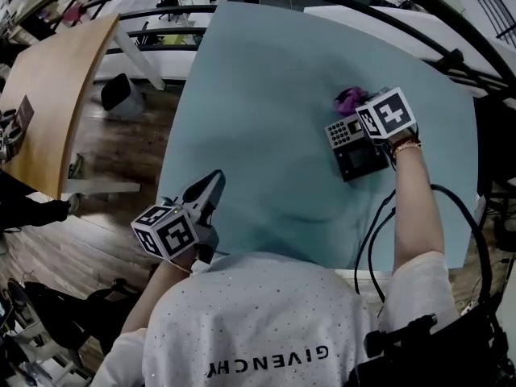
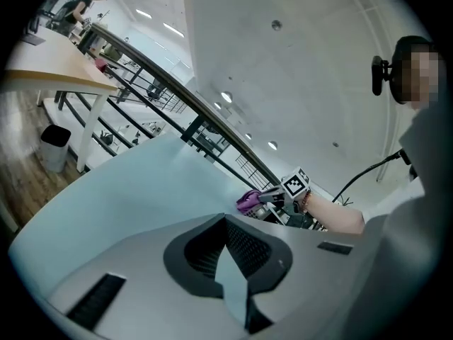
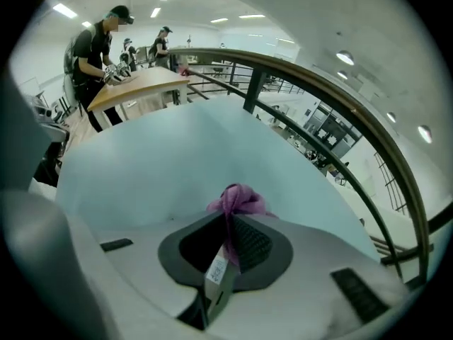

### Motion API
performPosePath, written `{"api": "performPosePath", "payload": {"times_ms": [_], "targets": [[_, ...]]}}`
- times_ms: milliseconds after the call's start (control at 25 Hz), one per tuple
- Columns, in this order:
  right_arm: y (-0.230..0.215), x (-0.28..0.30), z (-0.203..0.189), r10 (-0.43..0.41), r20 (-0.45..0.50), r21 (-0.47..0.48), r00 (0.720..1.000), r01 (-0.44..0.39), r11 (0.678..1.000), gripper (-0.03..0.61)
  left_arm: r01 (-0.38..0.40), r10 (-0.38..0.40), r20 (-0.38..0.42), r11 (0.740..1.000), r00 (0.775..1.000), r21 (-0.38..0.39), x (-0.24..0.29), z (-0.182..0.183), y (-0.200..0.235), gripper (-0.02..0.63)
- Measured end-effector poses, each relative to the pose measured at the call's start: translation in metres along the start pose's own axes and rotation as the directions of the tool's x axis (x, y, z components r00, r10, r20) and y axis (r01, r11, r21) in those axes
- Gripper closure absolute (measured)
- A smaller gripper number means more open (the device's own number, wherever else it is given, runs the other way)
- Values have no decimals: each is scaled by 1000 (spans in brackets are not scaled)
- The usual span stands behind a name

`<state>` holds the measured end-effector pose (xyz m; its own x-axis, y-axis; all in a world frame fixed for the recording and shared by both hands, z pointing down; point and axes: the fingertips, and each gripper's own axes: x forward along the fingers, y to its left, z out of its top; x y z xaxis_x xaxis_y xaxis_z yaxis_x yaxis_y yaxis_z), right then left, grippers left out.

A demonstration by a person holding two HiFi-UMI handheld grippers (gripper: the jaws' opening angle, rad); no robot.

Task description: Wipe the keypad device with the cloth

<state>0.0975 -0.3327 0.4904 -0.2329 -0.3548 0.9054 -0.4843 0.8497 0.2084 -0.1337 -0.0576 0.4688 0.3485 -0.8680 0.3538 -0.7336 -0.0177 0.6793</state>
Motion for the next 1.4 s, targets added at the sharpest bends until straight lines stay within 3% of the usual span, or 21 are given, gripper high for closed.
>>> {"api": "performPosePath", "payload": {"times_ms": [200, 440, 520, 680, 880, 1040, 1160, 1240, 1280, 1400], "targets": [[25, 7, 1, -15, -44, -116, 999, 9, 993, 554, 0, 0, 8, 1000, 1000, 1, 3, 0, -3, 609], [75, 23, 1, 60, -107, -241, 992, -85, 967, 552, -5, 5, 34, 1000, 999, 4, 3, 4, -4, 609], [88, 28, -1, 75, -138, -258, 988, -109, 960, 554, -6, 6, 39, 1000, 999, 5, 2, 3, -5, 609], [98, 31, -3, 28, -175, -310, 984, -82, 947, 552, -9, 9, 48, 1000, 999, 0, -3, -1, -7, 609], [123, 41, -6, 91, -177, -272, 980, -138, 952, 552, -11, 12, 72, 1000, 997, -2, -11, -2, -8, 609], [157, 37, 3, 144, -92, -258, 985, -164, 952, 553, -34, 34, 119, 999, 992, -4, -22, 4, -6, 609], [177, 20, 35, 157, 93, -234, 983, -132, 963, 554, -44, 41, 162, 999, 986, 15, -31, 18, -5, 609], [194, 0, 60, 224, 244, -150, 944, -191, 970, 554, -35, 28, 176, 999, 984, 32, -35, 25, -5, 609], [202, -14, 74, 265, 328, -105, 907, -244, 964, 554, -26, 19, 179, 999, 984, 37, -37, 27, -6, 609], [215, -71, 112, 341, 579, -4, 741, -416, 910, 554, 21, -30, 187, 999, 982, 49, -37, 38, -11, 609]]}}
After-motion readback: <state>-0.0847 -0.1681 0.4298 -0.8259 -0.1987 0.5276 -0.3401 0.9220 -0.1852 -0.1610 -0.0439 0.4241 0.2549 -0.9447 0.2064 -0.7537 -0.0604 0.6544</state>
